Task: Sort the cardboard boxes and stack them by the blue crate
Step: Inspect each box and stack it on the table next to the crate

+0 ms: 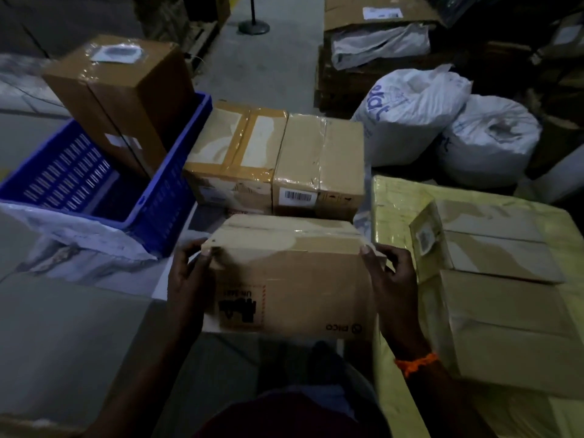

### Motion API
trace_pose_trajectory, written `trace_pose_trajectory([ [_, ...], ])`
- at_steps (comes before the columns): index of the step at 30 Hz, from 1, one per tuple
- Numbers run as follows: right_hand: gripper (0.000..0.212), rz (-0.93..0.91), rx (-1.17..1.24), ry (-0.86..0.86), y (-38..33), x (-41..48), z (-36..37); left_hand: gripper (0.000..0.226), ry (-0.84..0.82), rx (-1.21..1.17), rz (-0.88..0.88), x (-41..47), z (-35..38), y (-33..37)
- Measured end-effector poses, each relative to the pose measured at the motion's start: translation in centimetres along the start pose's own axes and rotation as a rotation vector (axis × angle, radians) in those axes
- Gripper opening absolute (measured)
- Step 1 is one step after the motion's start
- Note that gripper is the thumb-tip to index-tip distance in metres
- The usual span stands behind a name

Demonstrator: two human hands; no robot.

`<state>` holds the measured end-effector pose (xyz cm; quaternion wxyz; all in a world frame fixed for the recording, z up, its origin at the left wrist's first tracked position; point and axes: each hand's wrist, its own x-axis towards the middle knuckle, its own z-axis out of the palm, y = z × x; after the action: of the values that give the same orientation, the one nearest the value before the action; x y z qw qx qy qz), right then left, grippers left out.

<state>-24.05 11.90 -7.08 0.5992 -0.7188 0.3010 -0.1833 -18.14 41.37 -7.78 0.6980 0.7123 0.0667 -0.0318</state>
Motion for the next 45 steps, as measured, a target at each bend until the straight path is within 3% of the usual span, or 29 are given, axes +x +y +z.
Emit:
trace_pose_trajectory([
  [4,0.022,0.028,-0.031,0.032,1.7,-0.8,0.7,0.034,0.128,-0.029,0.007,0.0,-0.5,-0.6],
  [10,0.048,0.099,-0.026,-0.068,5.0,-3.3,1.0,0.024,0.030,0.064,-0.101,-2.3,-2.7,-3.5],
  [15,0.048,0.069,-0.154,-0.055,6.4,-5.2,1.2,0.039,-0.041,0.359,-0.145,-4.0,-4.2,-3.6],
  [17,0.046,-0.070,-0.319,-0.076,6.0,-5.3,2.2,0.045,-0.067,0.443,-0.059,-2.9,-4.4,-3.7],
  [19,0.050,-0.265,-0.520,-0.160,6.0,-4.5,4.0,0.043,-0.084,0.598,0.174,-0.9,-3.7,-4.6],
  [21,0.062,-0.365,-0.713,-0.274,5.8,-3.4,6.3,0.054,-0.204,0.770,0.348,1.3,-1.6,-5.7],
  [24,0.073,-0.435,-0.921,-0.451,4.6,-2.0,10.1,0.073,-0.477,1.040,0.406,4.0,2.3,-6.1],
  [27,0.070,-0.449,-1.125,-0.544,4.5,-0.9,12.3,0.078,-0.558,1.240,0.432,5.3,3.0,-7.6],
  [30,0.069,-0.413,-1.189,-0.551,5.7,-0.9,12.5,0.066,-0.526,1.266,0.483,5.0,1.9,-8.7],
  [37,0.070,-0.462,-1.211,-0.544,6.7,-1.3,12.2,0.063,-0.525,1.257,0.490,4.7,1.5,-9.3],
  [45,0.072,-0.483,-1.155,-0.728,7.1,-4.5,8.8,0.074,-0.609,1.254,0.469,1.8,-0.3,-7.9],
])
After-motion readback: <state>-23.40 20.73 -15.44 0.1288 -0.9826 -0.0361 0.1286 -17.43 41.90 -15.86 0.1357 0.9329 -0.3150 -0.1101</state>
